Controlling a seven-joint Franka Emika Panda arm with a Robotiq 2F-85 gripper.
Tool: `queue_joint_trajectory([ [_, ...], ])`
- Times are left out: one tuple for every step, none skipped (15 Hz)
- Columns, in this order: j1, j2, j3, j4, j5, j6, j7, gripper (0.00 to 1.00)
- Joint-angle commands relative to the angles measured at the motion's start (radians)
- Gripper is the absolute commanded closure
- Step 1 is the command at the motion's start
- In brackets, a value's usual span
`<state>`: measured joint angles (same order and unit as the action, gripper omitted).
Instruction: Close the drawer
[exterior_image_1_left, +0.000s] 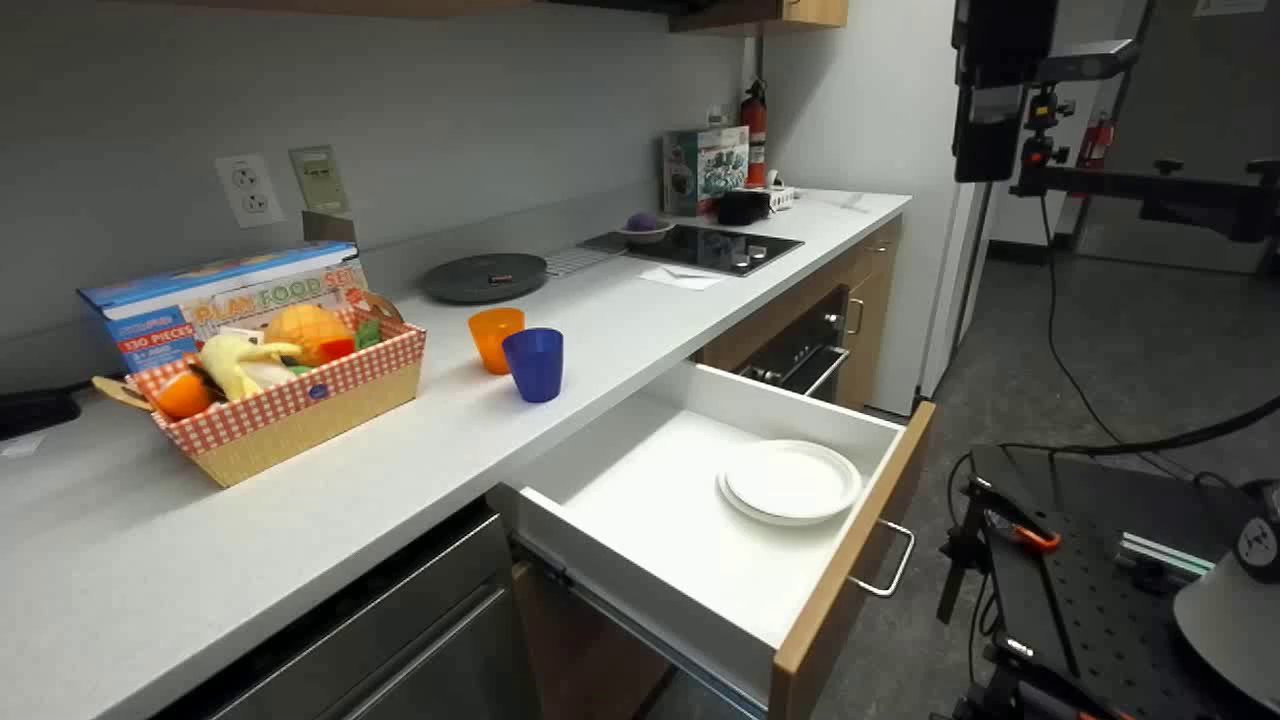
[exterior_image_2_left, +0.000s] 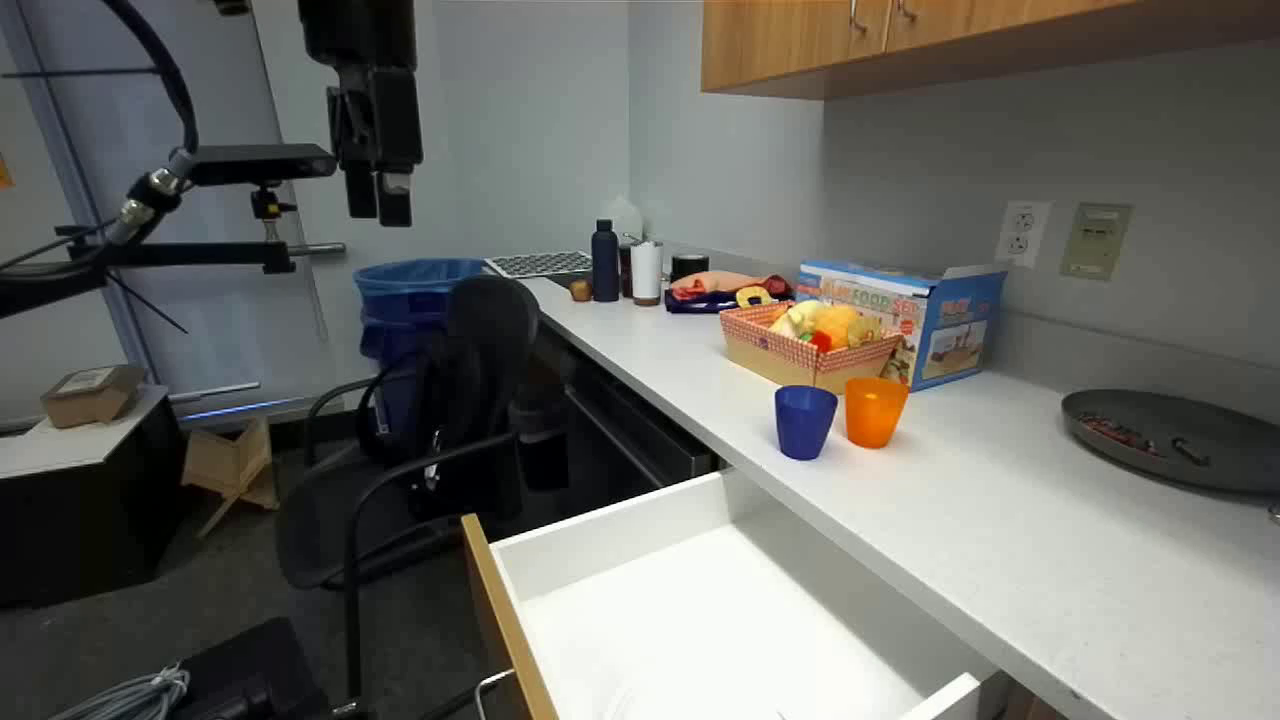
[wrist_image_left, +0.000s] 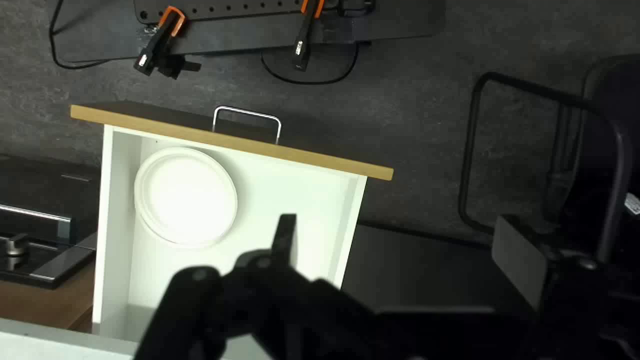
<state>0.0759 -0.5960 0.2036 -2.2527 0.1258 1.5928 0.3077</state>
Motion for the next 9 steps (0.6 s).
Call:
queue_joint_trajectory([
  [0.001,0.002,-0.001,0.002,-0.001,-0.003,0.001,0.00],
  [0.001,0.001,-0.001,0.002,-0.001,-0.003,0.001,0.00],
  [0.001,0.001,-0.001,0.002,-0.001,-0.003,0.001,0.00],
  [0.001,0.001,-0.001,0.002,-0.001,-0.003,0.001,0.00],
  [0.001,0.001,-0.001,0.002,-0.001,-0.003,0.001,0.00],
  [0.001,0.001,-0.001,0.002,-0.001,-0.003,0.001,0.00],
  [0.001,0.001,-0.001,0.002,-0.001,-0.003,0.001,0.00],
  [0.001,0.001,-0.001,0.002,-0.001,-0.003,0.001,0.00],
  [0.002,0.002,-0.002,-0.006,0.004,0.013,-0.001,0.00],
])
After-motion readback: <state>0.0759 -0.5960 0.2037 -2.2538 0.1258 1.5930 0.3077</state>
